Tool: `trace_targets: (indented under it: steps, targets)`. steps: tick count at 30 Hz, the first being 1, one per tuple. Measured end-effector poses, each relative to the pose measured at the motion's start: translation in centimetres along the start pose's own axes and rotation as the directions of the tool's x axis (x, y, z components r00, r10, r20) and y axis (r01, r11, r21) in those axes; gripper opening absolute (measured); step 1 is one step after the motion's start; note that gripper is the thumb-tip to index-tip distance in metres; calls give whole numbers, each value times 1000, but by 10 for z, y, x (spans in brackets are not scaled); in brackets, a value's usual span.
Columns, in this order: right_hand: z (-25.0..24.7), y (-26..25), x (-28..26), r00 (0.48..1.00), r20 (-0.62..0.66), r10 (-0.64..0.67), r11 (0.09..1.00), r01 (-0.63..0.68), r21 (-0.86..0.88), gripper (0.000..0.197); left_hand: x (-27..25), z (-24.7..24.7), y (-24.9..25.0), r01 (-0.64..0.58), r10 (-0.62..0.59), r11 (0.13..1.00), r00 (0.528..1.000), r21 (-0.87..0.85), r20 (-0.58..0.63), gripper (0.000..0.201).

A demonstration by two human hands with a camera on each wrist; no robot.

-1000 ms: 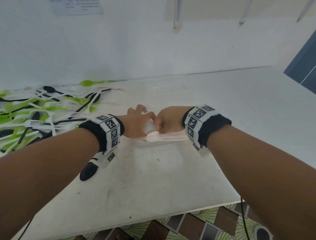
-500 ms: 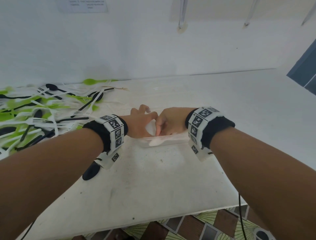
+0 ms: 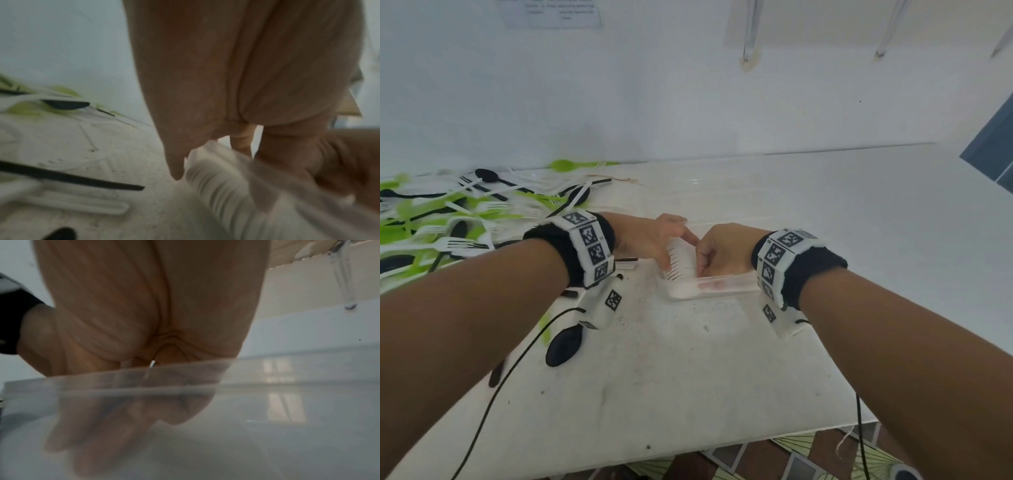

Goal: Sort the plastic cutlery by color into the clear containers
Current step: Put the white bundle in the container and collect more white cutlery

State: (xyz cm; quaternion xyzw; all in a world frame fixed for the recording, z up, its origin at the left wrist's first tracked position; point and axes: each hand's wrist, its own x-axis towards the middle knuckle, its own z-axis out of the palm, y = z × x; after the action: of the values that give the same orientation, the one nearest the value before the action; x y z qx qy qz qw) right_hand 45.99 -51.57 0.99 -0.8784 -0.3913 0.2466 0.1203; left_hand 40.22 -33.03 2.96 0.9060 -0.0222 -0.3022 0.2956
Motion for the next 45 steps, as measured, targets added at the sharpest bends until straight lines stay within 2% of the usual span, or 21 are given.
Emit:
trace_targets:
  steps: [2, 5, 7, 8, 9, 11, 13, 16, 18, 21, 24, 27, 29, 31, 35, 37, 40, 45]
  targets:
    - [4, -2, 4, 1000, -5, -2, 1000, 2, 11, 2, 6, 5, -7, 19, -20, 1000, 999, -10, -42, 73]
    - [3, -2, 3, 1000, 6, -6, 998, 6, 64, 6, 9, 6, -10, 3, -4, 999, 999, -48, -39, 74]
    - [-2, 1, 1, 999, 38, -13, 992, 8, 123, 7, 5, 5, -10, -31, 19, 988, 996, -151, -82, 73]
    - [-4, 1, -1, 999, 38, -20, 988, 14, 156, 8, 3, 5, -10, -63, 31, 973, 989, -220, -146, 70]
    - [-6, 1, -1, 1000, 16, -25, 983, 22, 181, 8, 1, 5, -11, -97, 27, 951, 972, -295, -234, 65]
    - [-9, -6, 1, 996, -87, -18, 973, 37, 229, 10, -4, 1, -18, -158, -23, 912, 902, -378, -432, 54]
    - [-11, -17, 7, 978, -207, -10, 964, 64, 258, 14, -17, -6, -33, -161, -54, 931, 827, -327, -560, 45]
    - [-14, -44, 24, 962, -273, -29, 936, 122, 330, 48, -50, -15, -64, -46, -108, 971, 788, -233, -606, 35]
    - [-13, -68, 40, 953, -298, -52, 923, 160, 349, 72, -75, -18, -88, 62, -176, 977, 770, -203, -613, 40]
    - [-7, -112, 64, 962, -258, -88, 936, 169, 310, 80, -111, -18, -124, 196, -269, 963, 736, -186, -622, 43]
    - [8, -145, 81, 980, -150, -133, 962, 164, 220, 59, -143, -14, -150, 302, -279, 951, 745, -67, -605, 34]
    - [25, -166, 90, 981, 3, -195, 979, 194, -66, 31, -161, -8, -171, 339, -272, 941, 768, 8, -580, 28]
    - [34, -177, 93, 968, 179, -175, 927, 224, -301, 29, -168, -3, -182, 348, -258, 936, 786, 57, -561, 26]
    - [41, -182, 95, 955, 266, -131, 872, 239, -428, 29, -171, 0, -190, 333, -216, 935, 812, 125, -542, 24]
    - [47, -186, 102, 969, 179, -172, 877, 234, -420, 18, -167, 4, -188, 239, -90, 943, 854, 233, -512, 14]
    - [43, -192, 101, 972, 80, -223, 912, 237, -335, 14, -165, 5, -185, 220, -81, 942, 883, 253, -463, 10]
    - [34, -201, 99, 970, -53, -237, 933, 212, -291, 14, -169, 7, -182, 239, -96, 900, 925, 366, -369, 16]
    - [35, -207, 97, 959, -219, -179, 938, 99, -334, 19, -187, 2, -197, 205, -54, 922, 909, 328, -414, 31]
